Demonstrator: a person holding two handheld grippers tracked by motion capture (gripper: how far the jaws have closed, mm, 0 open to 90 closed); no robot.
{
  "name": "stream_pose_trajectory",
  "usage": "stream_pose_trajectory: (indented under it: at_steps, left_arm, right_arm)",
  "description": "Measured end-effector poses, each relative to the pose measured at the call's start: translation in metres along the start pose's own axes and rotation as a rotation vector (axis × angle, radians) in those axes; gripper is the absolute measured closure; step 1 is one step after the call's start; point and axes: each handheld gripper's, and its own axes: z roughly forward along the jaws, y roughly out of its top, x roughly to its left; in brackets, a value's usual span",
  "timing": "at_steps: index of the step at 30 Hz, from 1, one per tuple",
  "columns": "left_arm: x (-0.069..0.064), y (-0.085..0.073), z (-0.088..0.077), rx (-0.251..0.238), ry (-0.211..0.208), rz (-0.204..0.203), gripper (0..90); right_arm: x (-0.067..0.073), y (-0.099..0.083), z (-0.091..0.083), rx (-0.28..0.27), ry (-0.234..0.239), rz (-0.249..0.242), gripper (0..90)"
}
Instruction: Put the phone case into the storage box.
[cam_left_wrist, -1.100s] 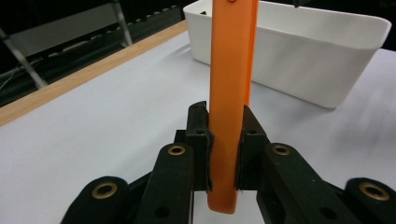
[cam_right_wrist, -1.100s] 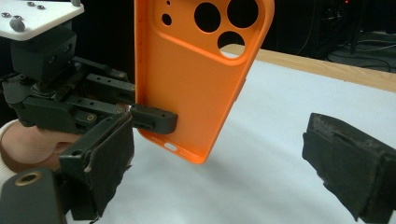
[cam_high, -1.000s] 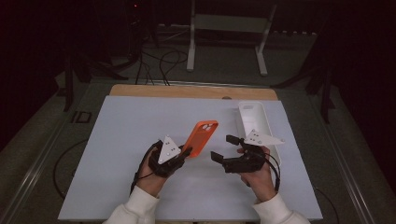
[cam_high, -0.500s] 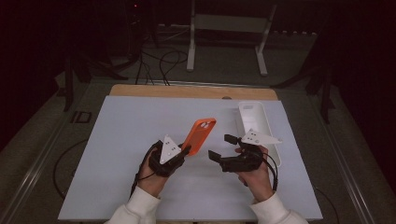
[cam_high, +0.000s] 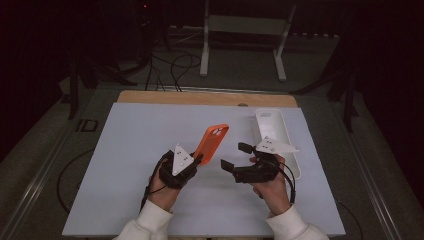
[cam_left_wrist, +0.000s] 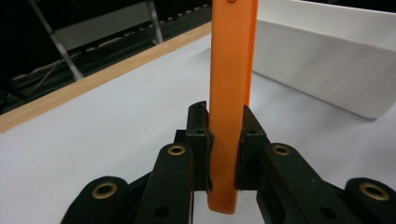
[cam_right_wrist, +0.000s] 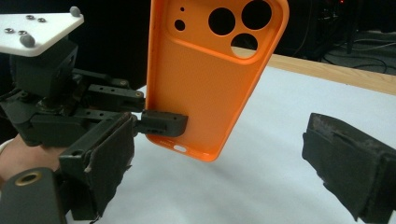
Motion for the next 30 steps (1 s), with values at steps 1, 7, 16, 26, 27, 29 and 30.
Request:
stream_pose_trajectory:
  at_steps: [1, 7, 16, 26, 27, 29, 30]
  left_arm:
    - [-0.001, 0.000, 0.000, 0.001, 0.000, 0.003, 80.2]
    - [-0.004, -0.001, 0.001, 0.001, -0.003, 0.009, 80.2]
    - [-0.012, -0.002, 0.004, 0.007, -0.010, 0.036, 80.2]
    - [-0.017, -0.003, 0.006, 0.014, -0.016, 0.051, 80.1]
    - [-0.020, -0.003, 0.007, 0.015, -0.014, 0.055, 80.2]
    - [-0.022, -0.004, 0.008, 0.016, -0.016, 0.054, 80.1]
    - [-0.022, -0.004, 0.008, 0.016, -0.016, 0.054, 80.1]
  right_arm:
    - [0.000, 0.001, 0.001, 0.000, -0.003, 0.002, 9.1]
    - [0.000, 0.002, 0.004, 0.001, -0.008, 0.009, 9.0]
    - [0.001, 0.010, 0.011, -0.019, -0.023, 0.050, 9.0]
    - [0.002, 0.017, 0.018, -0.039, -0.039, 0.093, 9.1]
    - [0.003, 0.018, 0.021, -0.040, -0.039, 0.106, 9.1]
    - [0.004, 0.019, 0.023, -0.042, -0.047, 0.119, 9.1]
    - [0.004, 0.019, 0.023, -0.042, -0.047, 0.119, 9.1]
